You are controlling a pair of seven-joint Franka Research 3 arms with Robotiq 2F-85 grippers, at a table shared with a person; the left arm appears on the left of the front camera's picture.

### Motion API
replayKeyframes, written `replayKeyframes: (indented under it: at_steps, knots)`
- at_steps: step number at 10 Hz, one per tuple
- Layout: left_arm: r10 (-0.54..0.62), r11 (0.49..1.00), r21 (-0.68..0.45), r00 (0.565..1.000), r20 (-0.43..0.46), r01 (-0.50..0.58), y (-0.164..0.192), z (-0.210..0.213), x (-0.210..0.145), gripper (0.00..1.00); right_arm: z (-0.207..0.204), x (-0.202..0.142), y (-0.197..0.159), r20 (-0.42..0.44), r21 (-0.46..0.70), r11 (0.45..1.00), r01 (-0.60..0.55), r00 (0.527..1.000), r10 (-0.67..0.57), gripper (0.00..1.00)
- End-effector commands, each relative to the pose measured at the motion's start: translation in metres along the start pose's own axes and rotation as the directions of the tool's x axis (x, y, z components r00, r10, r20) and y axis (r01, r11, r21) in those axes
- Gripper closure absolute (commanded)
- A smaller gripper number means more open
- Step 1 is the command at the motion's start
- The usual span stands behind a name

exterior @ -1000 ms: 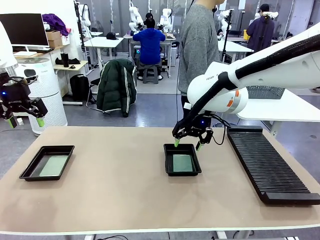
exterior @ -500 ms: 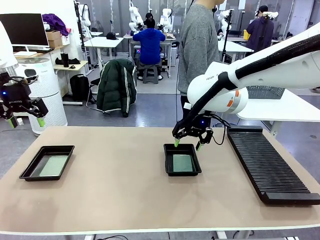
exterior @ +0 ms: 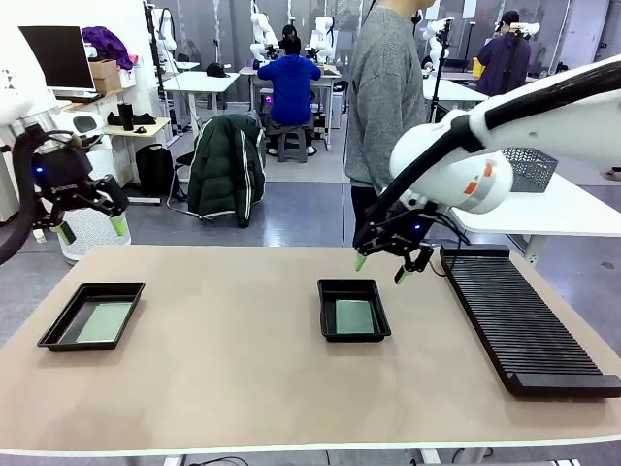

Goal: Inspect and transfer BCBs to ESD trays.
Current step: Pick up the ESD tray and place it on the left side of the table.

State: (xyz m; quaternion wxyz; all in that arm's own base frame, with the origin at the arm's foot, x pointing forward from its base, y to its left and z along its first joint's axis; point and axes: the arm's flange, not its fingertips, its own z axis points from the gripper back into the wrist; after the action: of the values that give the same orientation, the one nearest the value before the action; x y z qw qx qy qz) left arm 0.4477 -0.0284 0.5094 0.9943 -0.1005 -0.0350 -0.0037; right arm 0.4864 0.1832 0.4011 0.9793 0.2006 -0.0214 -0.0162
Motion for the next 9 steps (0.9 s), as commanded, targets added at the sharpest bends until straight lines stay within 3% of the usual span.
replayKeyframes:
  at_steps: [1,9]
  knots:
    - [0.036,0.999,0.012,0.999,0.006,-0.036,-0.033,-0.007,-0.015,0.0,0.013,-0.008,-0.03,-0.008,0.056,0.998,0.001,1.0,-0.001,0.0]
    - [0.071,0.99,0.116,0.997,0.042,-0.075,-0.217,-0.067,-0.024,0.0,0.029,-0.005,-0.127,0.005,0.236,0.971,-0.039,0.999,0.039,0.0]
